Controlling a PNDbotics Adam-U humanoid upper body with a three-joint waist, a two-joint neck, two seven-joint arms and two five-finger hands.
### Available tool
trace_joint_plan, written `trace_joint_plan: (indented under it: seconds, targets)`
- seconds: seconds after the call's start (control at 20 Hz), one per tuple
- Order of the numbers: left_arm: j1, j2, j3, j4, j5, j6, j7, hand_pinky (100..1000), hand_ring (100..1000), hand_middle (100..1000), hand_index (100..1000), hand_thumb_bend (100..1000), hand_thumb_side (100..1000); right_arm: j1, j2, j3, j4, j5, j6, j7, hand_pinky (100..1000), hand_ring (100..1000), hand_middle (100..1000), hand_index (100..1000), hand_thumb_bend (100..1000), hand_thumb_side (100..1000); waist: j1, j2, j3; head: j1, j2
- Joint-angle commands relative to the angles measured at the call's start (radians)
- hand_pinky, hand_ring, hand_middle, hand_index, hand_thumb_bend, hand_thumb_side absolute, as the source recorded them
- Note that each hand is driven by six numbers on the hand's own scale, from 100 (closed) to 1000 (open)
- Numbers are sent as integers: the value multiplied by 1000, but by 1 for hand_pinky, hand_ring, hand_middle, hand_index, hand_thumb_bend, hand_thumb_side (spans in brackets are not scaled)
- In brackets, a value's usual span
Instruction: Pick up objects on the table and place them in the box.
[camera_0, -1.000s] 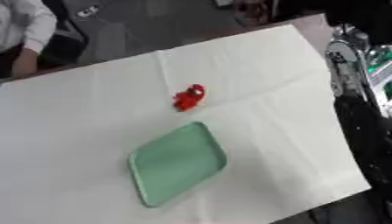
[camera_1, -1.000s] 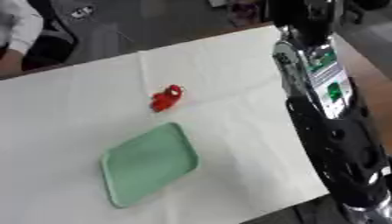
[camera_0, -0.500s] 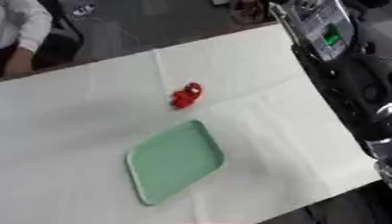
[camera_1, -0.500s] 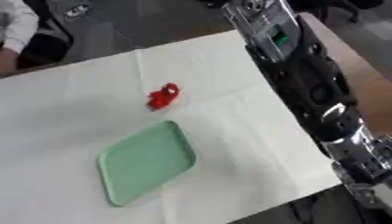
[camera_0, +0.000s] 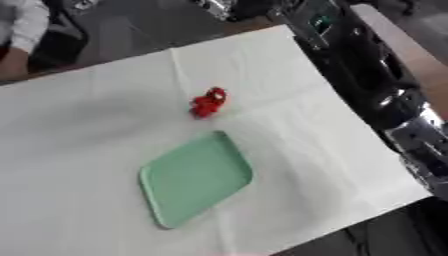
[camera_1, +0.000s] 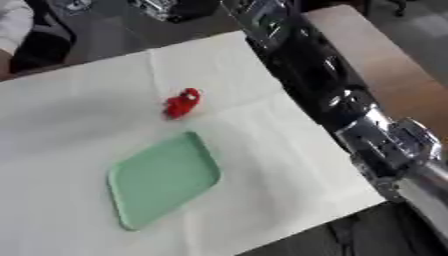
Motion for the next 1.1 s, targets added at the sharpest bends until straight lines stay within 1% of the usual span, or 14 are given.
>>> trace_joint_plan:
  seconds: [0.05, 0.1, 0.2, 0.35, 0.6, 0.75, 1.1]
  targets:
    - [-21, 9, 3, -16, 1, -5, -1, 336, 485, 640, 810, 310, 792, -45, 16, -23, 55, 88, -87, 44, 608, 779, 853, 849, 100, 815, -2, -8, 3, -19, 1]
    - [-22, 8, 3, -16, 2, -6, -1, 335, 485, 640, 810, 310, 792, -50, 23, -29, 72, 114, -90, 39, 618, 787, 859, 852, 111, 843, -1, -7, 3, -22, 2]
    - [-24, 5, 2, -16, 3, -6, -2, 335, 484, 640, 810, 310, 793, -57, 33, -40, 104, 164, -92, 20, 640, 800, 863, 845, 132, 850, 1, -4, 4, -31, 0]
    - [-31, -1, 0, -16, 6, -9, -3, 335, 485, 640, 810, 309, 792, -61, 46, -54, 153, 262, -93, -16, 674, 816, 871, 848, 153, 863, 5, 0, 11, -82, -13]
    - [-38, -5, -1, -16, 7, -11, -3, 336, 485, 641, 810, 310, 792, -57, 71, -67, 220, 407, -93, -100, 679, 812, 874, 852, 145, 866, 5, 3, 17, -135, -32]
    - [-42, -7, -1, -16, 7, -13, -3, 336, 485, 641, 810, 310, 791, -52, 82, -64, 245, 470, -93, -141, 680, 815, 882, 860, 158, 868, 5, 5, 20, -136, -44]
    - [-49, -11, -1, -16, 8, -15, -3, 337, 486, 642, 810, 311, 790, -39, 108, -68, 296, 575, -93, -201, 680, 814, 880, 860, 176, 871, 6, 7, 25, -107, -43]
